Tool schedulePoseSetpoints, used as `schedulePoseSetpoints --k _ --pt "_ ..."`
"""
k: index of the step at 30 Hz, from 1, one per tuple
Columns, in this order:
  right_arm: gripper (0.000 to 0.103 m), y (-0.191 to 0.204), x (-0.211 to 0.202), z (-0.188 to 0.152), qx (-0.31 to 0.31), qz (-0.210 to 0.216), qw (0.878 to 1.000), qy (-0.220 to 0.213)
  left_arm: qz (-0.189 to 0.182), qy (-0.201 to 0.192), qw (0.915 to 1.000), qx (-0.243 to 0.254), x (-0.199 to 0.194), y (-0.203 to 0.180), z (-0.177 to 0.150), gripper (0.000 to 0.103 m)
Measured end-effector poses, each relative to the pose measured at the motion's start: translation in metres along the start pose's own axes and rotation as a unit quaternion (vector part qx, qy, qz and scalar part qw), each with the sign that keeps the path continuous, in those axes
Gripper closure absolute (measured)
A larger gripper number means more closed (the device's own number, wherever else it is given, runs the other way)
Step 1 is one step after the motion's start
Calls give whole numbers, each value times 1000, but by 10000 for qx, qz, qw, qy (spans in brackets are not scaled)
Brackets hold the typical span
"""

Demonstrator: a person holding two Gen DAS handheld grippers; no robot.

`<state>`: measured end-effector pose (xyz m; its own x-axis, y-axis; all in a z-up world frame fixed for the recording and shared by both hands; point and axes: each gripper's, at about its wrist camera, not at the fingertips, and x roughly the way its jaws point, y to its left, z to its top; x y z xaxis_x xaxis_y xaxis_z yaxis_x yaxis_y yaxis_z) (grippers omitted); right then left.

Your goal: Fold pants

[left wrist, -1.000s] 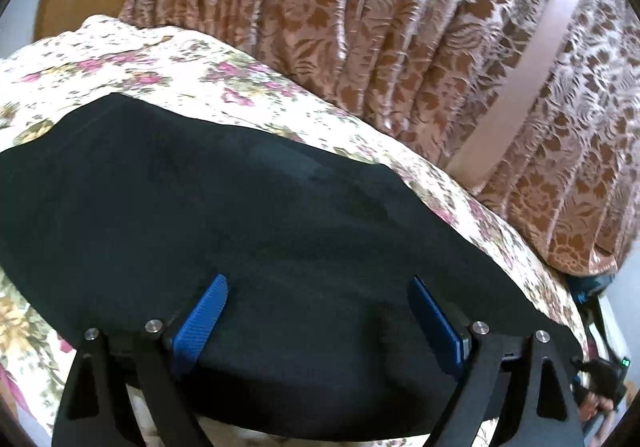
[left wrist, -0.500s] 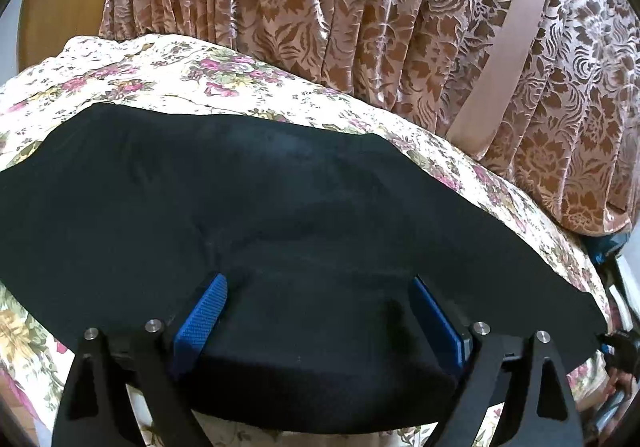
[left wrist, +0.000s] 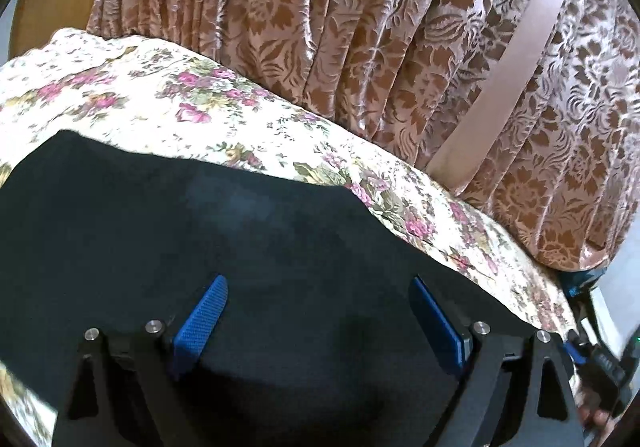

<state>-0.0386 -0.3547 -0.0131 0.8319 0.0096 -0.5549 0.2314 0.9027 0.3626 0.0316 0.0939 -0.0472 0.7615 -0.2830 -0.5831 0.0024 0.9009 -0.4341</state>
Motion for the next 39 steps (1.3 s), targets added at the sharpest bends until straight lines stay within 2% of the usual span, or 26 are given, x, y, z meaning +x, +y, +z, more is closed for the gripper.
schedulePoseSetpoints --k 2,4,6,8,10,11,13,16,20,24,26,29,35,37,39 --pt "67 38 32 -12 -241 517 9968 553 48 207 9998 19 14 -2 9 11" --pt "67 79 65 -23 -422 1175 9860 1109 116 315 9994 75 26 -2 17 12" --pt "67 112 87 -29 -579 1558 9757 1427 295 297 9989 221 36 1 25 12" --pt "67 150 109 -35 -897 1905 9633 1665 508 223 9979 339 43 6 29 12" --pt "67 181 125 -38 -1147 2047 9552 1802 746 206 9964 349 50 19 30 12" --pt "67 193 131 -38 -1230 2107 9520 1848 800 226 9961 298 54 26 28 12" --pt "67 215 145 -38 -1369 2266 9450 1921 684 231 9973 157 59 41 20 12" --pt "67 245 169 -35 -1444 2360 9398 2003 531 -43 9983 234 53 43 10 11" --pt "67 280 198 -31 -1672 2381 9341 2071 482 -126 9985 222 51 44 7 12" --pt "68 306 225 -38 -1887 2419 9221 2356 390 -176 9990 148 50 46 7 12" --pt "82 312 241 -43 -1869 2419 9155 2614 388 -183 9990 145 50 46 7 12" --pt "93 323 250 -46 -2054 2437 9116 2596 454 -128 9988 159 52 45 7 12" --pt "98 337 266 -58 -2374 1908 9265 2209 733 11 9967 343 61 38 7 10" --pt "98 337 266 -57 -2357 1902 9280 2170 770 39 9963 390 63 37 7 9" --pt "94 331 264 -52 -2176 2086 9286 2164 753 98 9963 407 64 37 8 7"
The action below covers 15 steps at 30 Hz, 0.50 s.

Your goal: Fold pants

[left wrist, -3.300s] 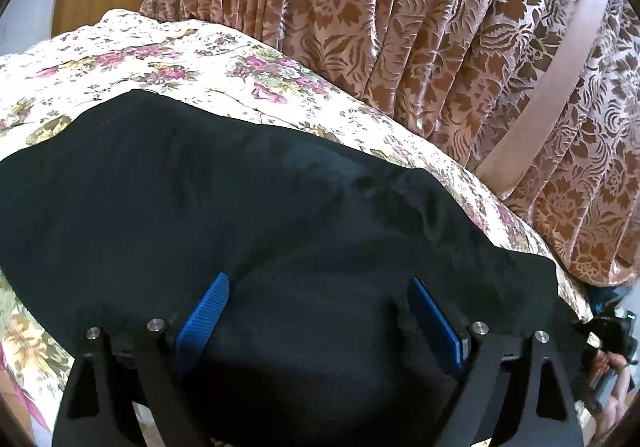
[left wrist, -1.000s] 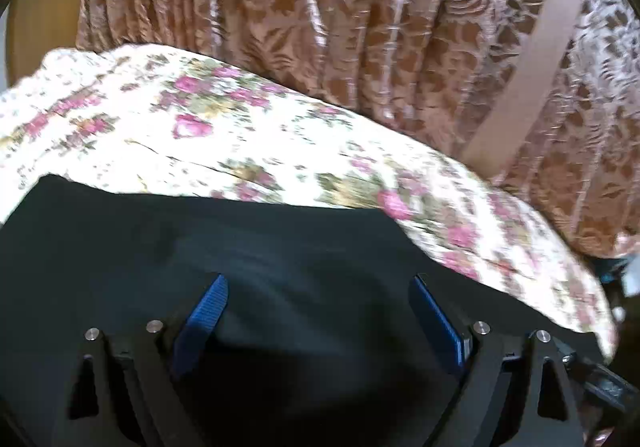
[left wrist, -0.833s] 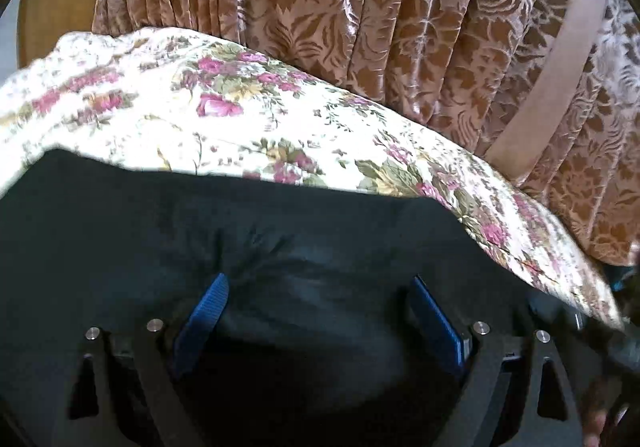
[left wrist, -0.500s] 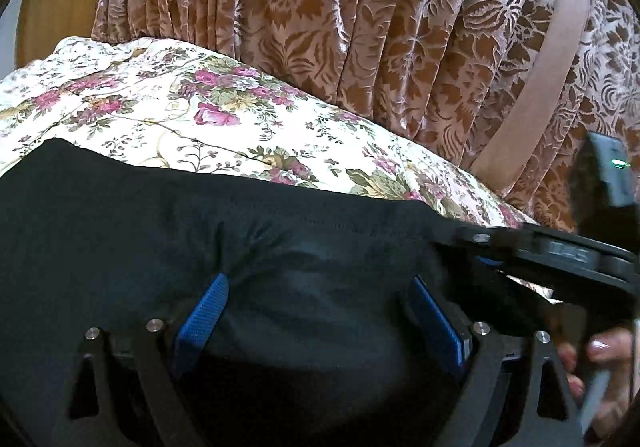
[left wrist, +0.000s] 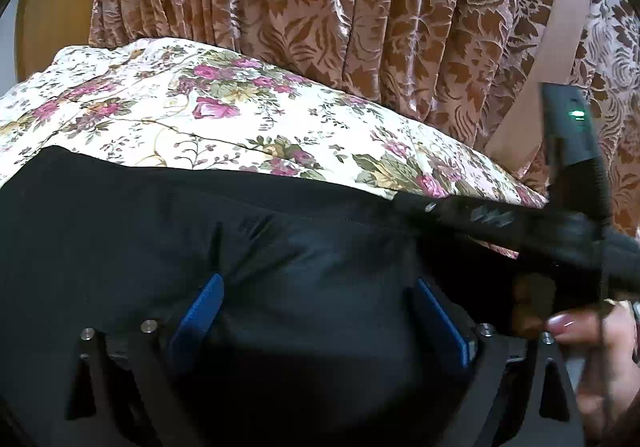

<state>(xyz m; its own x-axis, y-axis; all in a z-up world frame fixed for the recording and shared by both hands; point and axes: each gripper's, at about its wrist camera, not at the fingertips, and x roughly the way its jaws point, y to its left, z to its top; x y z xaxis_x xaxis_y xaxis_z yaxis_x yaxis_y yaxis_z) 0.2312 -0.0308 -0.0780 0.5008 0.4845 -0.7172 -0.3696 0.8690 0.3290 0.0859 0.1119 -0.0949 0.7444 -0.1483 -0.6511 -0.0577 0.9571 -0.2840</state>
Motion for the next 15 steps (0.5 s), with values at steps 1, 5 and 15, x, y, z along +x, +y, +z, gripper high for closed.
schedulePoseSetpoints --k 1,5,15 --pt "81 -6 -7 1 172 160 9997 -81 24 53 10000 18 0 -1 2 7" --pt "72 -30 -66 -10 884 484 9925 -697 -104 242 9997 0 -9 -11 14 10" --pt "72 -68 -166 -92 246 -1281 9883 -793 357 738 9897 1170 37 -81 30 23"
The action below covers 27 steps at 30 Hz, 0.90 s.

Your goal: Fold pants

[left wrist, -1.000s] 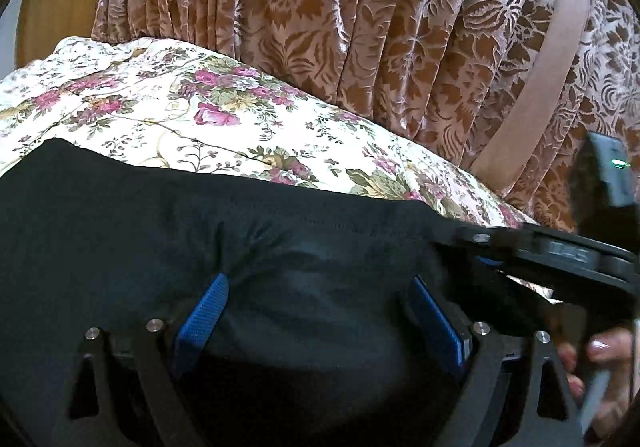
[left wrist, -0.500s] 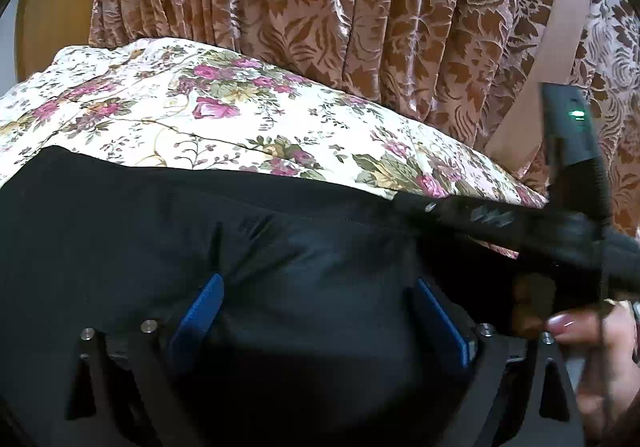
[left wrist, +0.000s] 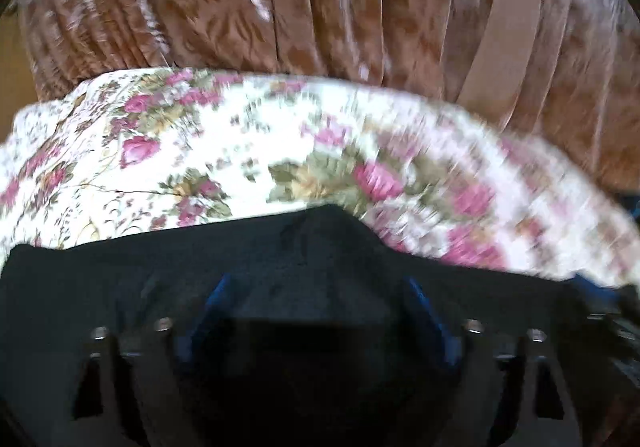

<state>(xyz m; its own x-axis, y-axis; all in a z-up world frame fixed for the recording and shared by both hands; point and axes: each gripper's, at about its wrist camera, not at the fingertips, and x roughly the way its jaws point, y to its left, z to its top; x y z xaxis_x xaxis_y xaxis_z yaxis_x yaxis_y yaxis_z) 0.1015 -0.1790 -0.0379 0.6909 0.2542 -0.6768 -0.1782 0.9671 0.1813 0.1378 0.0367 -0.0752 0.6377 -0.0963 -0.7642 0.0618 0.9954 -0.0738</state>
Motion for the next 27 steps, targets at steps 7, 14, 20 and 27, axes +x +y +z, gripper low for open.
schedulePoseSetpoints --k 7,14,20,27 --pt "77 -49 8 -24 505 -326 9982 -90 103 36 9992 -392 30 17 7 6" --pt "75 -49 7 -26 592 -336 9975 -212 -12 -74 9989 -470 28 20 6 4" --pt "68 -58 -40 -34 970 -271 9936 -515 -475 -406 9950 -780 -3 39 -10 5" --pt "59 -99 -117 -78 1391 -758 9853 -644 -397 -658 9944 -730 -23 49 -36 5"
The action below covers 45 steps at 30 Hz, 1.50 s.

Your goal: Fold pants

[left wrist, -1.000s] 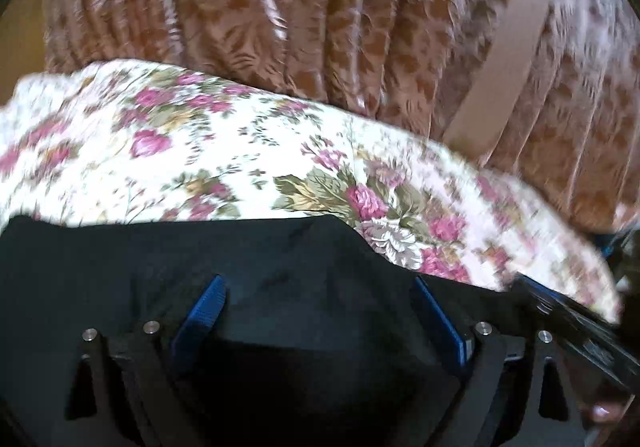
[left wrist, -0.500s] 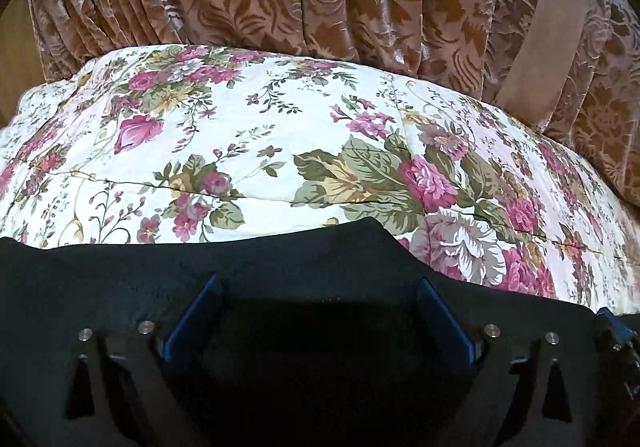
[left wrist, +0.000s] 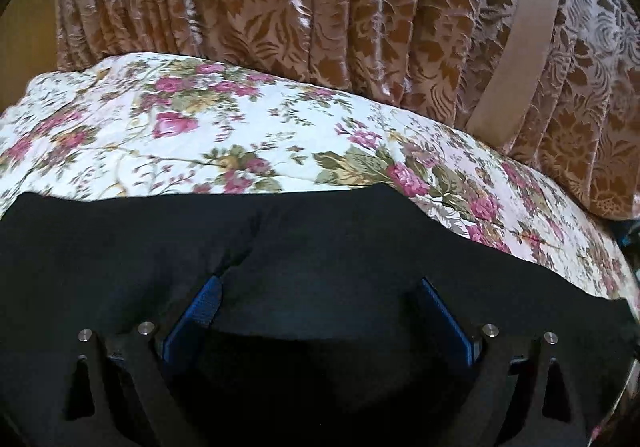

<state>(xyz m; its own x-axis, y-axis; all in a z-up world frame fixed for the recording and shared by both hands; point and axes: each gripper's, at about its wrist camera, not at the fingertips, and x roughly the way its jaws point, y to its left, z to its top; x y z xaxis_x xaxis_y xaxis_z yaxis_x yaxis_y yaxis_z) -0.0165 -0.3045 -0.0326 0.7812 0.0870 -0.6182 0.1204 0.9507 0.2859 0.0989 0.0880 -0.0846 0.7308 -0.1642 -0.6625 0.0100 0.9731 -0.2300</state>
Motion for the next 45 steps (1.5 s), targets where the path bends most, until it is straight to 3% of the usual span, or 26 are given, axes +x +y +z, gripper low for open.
schedulePoseSetpoints --k 4,10,16,18,24,25,28,31,37,45 --pt "50 -57 -45 -12 787 -558 9950 -243 -68 -172 9988 -443 -8 18 -6 5" --pt "45 -134 -97 -35 1946 -1376 9692 -621 -203 -304 9976 -587 -12 23 -10 5" --pt "45 -194 -89 -55 3336 -951 9359 -604 -137 -258 9982 -518 -10 20 -11 5" --pt "43 -205 -85 -60 3612 -704 9261 -831 -164 -266 9981 -533 -10 22 -11 5" --pt "44 -215 -75 -52 3583 -685 9219 -1303 -124 -258 9984 -486 -10 21 -12 4" --pt "47 -217 -74 -51 3629 -695 9195 -1344 -127 -259 9984 -482 -10 21 -12 4" --pt "69 -223 -68 -46 3808 -878 9118 -1262 -175 -268 9982 -499 -10 21 -12 3" --pt "79 -218 -72 -40 3750 -897 9156 -1139 -284 -306 9975 -568 -11 23 -12 3" --pt "84 -175 -97 -11 3238 -1123 9309 -1265 -414 -245 9958 -783 -17 30 -6 3" --pt "84 -69 -122 36 1873 -638 9635 -1805 60 -567 9964 -631 -36 45 -6 3"
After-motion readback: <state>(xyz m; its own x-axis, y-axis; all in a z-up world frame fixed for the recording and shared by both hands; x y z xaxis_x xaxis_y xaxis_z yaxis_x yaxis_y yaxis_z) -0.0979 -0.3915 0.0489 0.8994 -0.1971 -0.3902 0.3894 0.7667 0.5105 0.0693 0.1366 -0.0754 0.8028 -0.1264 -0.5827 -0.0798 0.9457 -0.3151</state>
